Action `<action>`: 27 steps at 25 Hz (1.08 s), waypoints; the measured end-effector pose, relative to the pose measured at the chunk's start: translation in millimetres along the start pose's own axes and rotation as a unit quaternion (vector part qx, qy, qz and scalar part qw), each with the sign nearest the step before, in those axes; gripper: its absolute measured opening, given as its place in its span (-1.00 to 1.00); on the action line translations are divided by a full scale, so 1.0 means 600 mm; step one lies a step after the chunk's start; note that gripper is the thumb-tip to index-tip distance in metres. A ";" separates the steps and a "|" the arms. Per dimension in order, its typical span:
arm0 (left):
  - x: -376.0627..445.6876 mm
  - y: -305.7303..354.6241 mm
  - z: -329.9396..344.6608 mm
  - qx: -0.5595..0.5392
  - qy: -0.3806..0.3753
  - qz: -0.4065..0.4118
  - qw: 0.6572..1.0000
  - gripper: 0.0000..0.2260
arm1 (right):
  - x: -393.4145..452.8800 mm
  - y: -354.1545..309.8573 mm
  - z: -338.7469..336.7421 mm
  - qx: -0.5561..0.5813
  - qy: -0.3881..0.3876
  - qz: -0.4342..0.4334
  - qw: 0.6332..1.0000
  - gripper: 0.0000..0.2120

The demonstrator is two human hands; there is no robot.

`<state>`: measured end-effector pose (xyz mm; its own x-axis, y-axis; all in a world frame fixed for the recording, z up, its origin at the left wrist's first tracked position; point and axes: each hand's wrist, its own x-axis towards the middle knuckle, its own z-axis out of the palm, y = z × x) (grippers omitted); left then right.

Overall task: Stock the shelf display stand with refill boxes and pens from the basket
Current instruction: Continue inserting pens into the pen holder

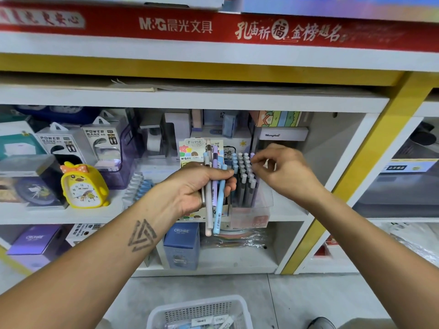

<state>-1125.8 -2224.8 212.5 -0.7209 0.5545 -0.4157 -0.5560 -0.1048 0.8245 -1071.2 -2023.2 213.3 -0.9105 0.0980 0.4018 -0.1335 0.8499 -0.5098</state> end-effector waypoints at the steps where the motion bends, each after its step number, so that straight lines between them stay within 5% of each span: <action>1: 0.000 0.000 0.001 0.003 0.001 0.000 1.000 -0.86 | -0.002 -0.003 0.006 -0.041 -0.021 -0.026 0.999 -0.90; 5: 0.002 -0.001 0.001 0.009 0.005 0.002 1.000 -0.83 | -0.007 -0.018 0.031 -0.168 -0.049 -0.073 0.982 -0.76; 12: -0.001 0.004 -0.009 0.007 0.006 0.005 1.000 -0.92 | -0.002 -0.030 0.033 -0.161 -0.076 -0.063 0.982 -0.90; 16: -0.004 0.006 -0.012 0.005 0.003 0.002 1.000 -0.90 | -0.003 -0.032 0.034 -0.139 -0.066 -0.039 0.987 -0.74; 23: -0.008 0.008 -0.011 0.006 -0.002 0.003 1.000 -0.92 | 0.001 -0.024 0.037 -0.197 -0.060 -0.115 0.972 -0.89; 27: -0.010 0.008 -0.013 0.009 -0.004 0.006 1.000 -0.88 | 0.005 -0.026 0.028 -0.148 -0.048 -0.076 0.985 -0.94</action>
<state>-1127.4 -2235.3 216.2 -0.7236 0.5601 -0.4033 -0.5404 -0.0963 0.8358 -1078.4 -2045.1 209.8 -0.9235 -0.0790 0.3754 -0.1639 0.9660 -0.2000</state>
